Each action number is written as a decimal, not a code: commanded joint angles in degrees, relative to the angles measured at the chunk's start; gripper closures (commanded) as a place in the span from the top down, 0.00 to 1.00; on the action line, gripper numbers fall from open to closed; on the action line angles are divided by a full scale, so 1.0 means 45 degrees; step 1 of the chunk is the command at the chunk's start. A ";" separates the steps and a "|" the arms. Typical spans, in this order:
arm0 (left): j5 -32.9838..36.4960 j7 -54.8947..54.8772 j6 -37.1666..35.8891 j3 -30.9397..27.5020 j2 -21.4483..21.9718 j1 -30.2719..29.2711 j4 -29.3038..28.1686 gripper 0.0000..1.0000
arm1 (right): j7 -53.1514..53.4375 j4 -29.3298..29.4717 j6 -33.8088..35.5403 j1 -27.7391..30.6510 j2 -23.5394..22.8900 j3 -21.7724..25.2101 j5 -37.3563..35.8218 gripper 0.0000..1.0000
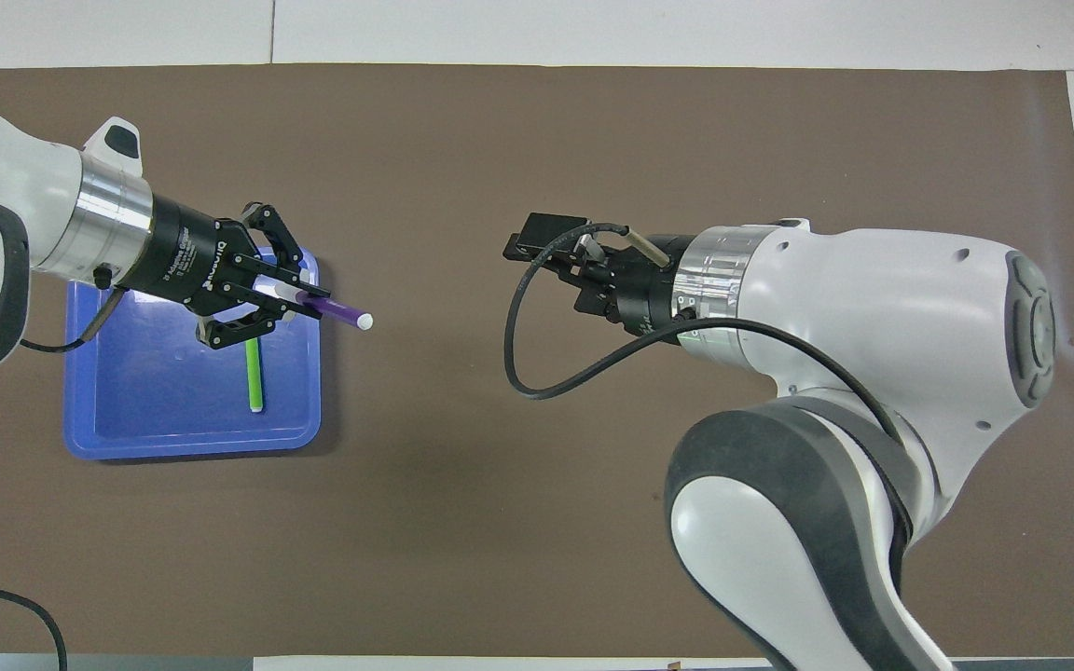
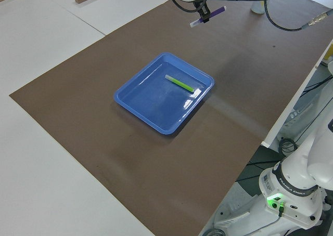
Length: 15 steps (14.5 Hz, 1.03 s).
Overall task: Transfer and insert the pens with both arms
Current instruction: 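Pass the purple pen from the left gripper to the right gripper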
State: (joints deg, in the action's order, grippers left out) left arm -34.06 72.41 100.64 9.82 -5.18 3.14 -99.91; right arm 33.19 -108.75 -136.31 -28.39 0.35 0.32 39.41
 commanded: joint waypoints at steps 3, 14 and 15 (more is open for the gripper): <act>-0.1841 0.2677 0.2163 -0.0035 0.0447 0.1096 -0.1115 0.00 | -0.0013 -0.0365 -0.0938 -0.0370 0.0117 -0.0032 0.0324 1.00; -0.4286 0.3597 0.4958 -0.0035 0.1365 0.2250 -0.2913 0.00 | -0.0423 -0.0228 -0.2482 -0.1074 -0.0488 -0.0051 0.0304 0.84; -0.4286 0.3597 0.5017 -0.0035 0.1424 0.2270 -0.2933 0.00 | -0.0423 -0.0170 -0.2521 -0.1075 -0.0546 -0.0051 0.0304 0.84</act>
State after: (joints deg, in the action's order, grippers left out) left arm -52.10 87.88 120.83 10.19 -1.33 12.09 -110.14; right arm 32.91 -109.70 -146.67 -33.30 -1.83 0.19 39.42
